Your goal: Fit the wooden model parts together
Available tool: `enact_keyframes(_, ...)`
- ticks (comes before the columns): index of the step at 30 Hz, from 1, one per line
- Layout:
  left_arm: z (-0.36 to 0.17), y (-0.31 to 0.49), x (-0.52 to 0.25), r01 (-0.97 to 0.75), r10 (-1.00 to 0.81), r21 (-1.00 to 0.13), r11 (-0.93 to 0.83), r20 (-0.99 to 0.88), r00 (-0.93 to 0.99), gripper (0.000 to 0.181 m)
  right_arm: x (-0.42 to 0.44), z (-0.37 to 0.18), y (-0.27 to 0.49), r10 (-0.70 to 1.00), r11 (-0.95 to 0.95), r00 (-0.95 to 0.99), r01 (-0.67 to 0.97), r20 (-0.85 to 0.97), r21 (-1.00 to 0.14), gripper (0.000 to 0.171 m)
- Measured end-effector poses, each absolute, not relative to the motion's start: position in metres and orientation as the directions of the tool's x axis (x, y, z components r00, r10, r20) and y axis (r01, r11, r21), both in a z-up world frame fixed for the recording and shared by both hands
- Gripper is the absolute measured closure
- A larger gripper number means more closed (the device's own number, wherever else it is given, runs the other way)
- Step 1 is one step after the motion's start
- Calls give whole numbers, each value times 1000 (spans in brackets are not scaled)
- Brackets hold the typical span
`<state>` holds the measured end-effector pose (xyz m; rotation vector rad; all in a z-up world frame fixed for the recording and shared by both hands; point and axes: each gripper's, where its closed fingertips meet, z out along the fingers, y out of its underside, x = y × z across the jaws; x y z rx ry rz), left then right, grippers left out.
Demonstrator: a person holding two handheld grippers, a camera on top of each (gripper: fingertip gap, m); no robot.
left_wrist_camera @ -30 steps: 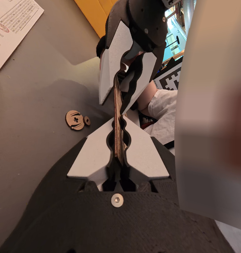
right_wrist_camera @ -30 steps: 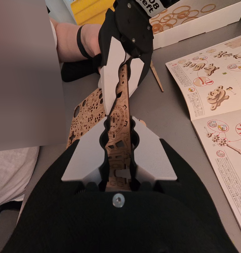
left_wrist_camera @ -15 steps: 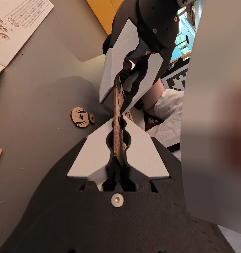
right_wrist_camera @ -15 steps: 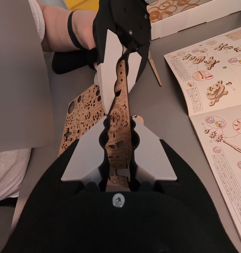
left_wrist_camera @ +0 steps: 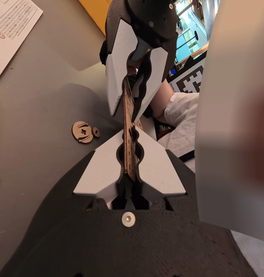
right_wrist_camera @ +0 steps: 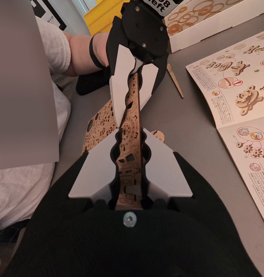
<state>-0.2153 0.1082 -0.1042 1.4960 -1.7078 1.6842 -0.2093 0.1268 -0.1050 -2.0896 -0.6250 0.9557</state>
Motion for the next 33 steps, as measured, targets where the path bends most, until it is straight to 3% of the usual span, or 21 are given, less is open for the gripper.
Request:
enact_keyframes(27,-114,110,-215,-839,-452,-471,-272,832,-321,179,-206,-118,128,683,-585,668,260,-294,-768,146)
enact_keyframes(33,-105,110,-214,-809,-431,-526,-262,814,-389,179,-208,-105,130,666,-599,633,138,-395,-789,149)
